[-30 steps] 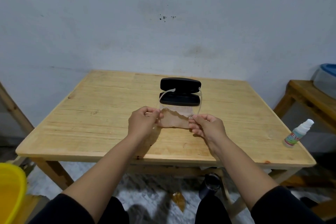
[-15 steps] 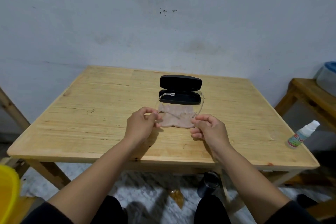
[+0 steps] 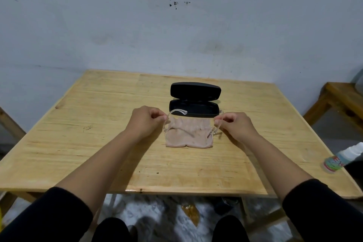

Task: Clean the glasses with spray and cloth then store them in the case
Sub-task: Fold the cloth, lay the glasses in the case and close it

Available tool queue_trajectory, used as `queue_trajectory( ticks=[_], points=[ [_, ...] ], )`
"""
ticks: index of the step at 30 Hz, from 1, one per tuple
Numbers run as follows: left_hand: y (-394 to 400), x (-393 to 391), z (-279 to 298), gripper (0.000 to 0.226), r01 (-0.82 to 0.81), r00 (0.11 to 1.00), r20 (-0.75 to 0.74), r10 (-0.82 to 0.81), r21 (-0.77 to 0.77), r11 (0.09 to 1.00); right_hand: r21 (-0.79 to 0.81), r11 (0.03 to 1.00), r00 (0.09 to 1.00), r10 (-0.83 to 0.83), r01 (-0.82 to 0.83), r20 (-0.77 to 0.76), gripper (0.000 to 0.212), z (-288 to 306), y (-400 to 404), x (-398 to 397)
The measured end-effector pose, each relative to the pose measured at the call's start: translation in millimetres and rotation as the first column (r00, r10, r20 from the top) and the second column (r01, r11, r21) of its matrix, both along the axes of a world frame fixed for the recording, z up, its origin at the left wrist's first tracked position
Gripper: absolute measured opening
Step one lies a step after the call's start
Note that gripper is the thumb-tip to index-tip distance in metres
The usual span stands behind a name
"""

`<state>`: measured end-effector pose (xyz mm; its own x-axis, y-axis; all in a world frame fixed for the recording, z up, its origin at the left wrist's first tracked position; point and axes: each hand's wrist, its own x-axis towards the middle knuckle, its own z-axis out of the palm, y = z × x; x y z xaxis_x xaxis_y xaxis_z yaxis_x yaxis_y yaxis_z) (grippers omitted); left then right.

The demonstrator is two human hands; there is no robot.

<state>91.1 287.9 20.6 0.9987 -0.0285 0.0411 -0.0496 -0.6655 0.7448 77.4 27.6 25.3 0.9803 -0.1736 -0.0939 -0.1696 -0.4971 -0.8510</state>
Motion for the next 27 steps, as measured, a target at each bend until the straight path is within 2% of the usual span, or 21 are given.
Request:
queue_trajectory(
  ticks=[6, 11, 13, 16, 18, 20, 22, 25, 27],
  points=[
    [-4.0, 11.9, -10.6, 0.008, 0.07, 0.997, 0.021, -0.071, 0.023, 0.997, -0.133, 0.981, 0.989, 0.143, -0.139, 0.022, 0.018, -3.5, 10.0, 16.3],
    [-5.2, 13.8, -13.8, 0.004, 0.147, 0.989, 0.026, -0.147, -0.023, 0.989, -0.219, 0.952, 0.97, 0.234, -0.216, 0.062, 0.013, -11.0, 8.5, 19.8],
    [-3.5, 13.3, -13.8, 0.001, 0.149, 0.989, 0.021, -0.148, -0.046, 0.988, -0.15, 0.965, 0.974, 0.224, -0.216, 0.036, 0.011, -10.6, 6.6, 20.1],
    [3.3, 12.4, -12.2, 0.004, 0.138, 0.99, -0.015, -0.144, -0.19, 0.972, 0.13, 0.97, 0.977, 0.209, -0.204, -0.026, 0.01, -7.1, 1.4, 19.3],
    [7.8, 10.7, -9.4, 0.005, 0.183, 0.979, -0.033, -0.2, -0.277, 0.943, 0.337, 0.917, 0.97, 0.239, -0.212, -0.04, 0.011, -3.6, -1.7, 16.2],
    [10.9, 8.2, -7.1, 0.006, 0.264, 0.958, -0.019, -0.285, -0.319, 0.91, 0.458, 0.853, 0.952, 0.304, -0.251, -0.045, 0.009, -0.5, -3.7, 13.0],
    [13.9, 4.3, -5.4, 0.009, 0.332, 0.935, -0.01, -0.355, -0.331, 0.883, 0.514, 0.794, 0.916, 0.399, -0.325, -0.037, 0.009, 0.5, -6.0, 11.0],
    [16.5, -2.5, -5.2, 0.02, 0.426, 0.891, -0.013, -0.454, -0.322, 0.846, 0.452, 0.757, 0.836, 0.547, -0.472, -0.043, 0.004, 1.1, -6.6, 8.5],
    [15.8, -6.2, -6.4, 0.026, 0.479, 0.863, -0.004, -0.505, -0.313, 0.82, 0.402, 0.759, 0.81, 0.582, -0.512, -0.068, 0.025, 0.1, -6.7, 9.8]
  ],
)
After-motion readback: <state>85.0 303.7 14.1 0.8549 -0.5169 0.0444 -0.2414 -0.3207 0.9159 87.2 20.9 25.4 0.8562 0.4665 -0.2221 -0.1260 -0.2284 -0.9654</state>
